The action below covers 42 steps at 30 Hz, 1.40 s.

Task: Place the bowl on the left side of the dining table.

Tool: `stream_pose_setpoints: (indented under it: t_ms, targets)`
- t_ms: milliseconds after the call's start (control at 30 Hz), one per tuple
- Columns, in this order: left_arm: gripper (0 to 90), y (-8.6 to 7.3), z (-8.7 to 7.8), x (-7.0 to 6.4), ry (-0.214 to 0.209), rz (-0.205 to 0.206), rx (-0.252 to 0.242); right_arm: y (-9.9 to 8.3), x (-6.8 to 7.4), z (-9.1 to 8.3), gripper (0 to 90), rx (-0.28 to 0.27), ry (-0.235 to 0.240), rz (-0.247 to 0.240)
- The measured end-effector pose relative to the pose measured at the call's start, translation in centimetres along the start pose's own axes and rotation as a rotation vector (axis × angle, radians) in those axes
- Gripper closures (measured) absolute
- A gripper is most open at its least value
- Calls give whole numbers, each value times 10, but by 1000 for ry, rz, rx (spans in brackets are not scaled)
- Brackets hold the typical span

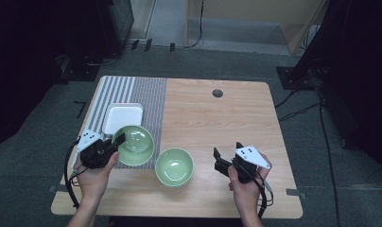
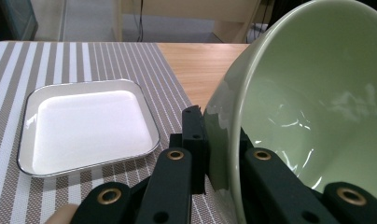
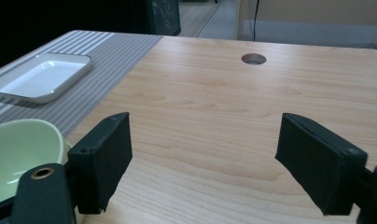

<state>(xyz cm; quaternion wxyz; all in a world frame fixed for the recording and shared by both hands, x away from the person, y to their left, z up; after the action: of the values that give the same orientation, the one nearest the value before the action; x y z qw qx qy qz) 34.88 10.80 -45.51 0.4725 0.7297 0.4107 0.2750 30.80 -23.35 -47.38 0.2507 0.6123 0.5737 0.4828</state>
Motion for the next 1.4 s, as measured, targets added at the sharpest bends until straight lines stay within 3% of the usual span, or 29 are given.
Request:
stream_pose_setpoints:
  t_ms: [933, 1000, 1400]
  targets:
    - [850, -10, 5, 25, 49, -47, 17, -28, -80, -20, 182, 49, -108, -17]
    - [850, -9, 4, 26, 51, -46, 16, -28, -83, -21, 182, 48, -113, -13]
    - [850, -12, 7, 36, 67, -74, 12, -40, -132, -26, 188, 51, -182, 44]
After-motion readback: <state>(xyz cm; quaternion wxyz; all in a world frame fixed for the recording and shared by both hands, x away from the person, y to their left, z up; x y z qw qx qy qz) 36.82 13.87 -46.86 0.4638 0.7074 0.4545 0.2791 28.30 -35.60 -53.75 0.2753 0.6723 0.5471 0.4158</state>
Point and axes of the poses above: each handheld gripper's, and its own axes: z roughly forward along the jaws, y roughly out of its top, x roughly to its left, the point moved 10 cm from there along z, roughly forward along the jaws, and after that the axes turned 13 degrees about z, right-handed, at the moved point
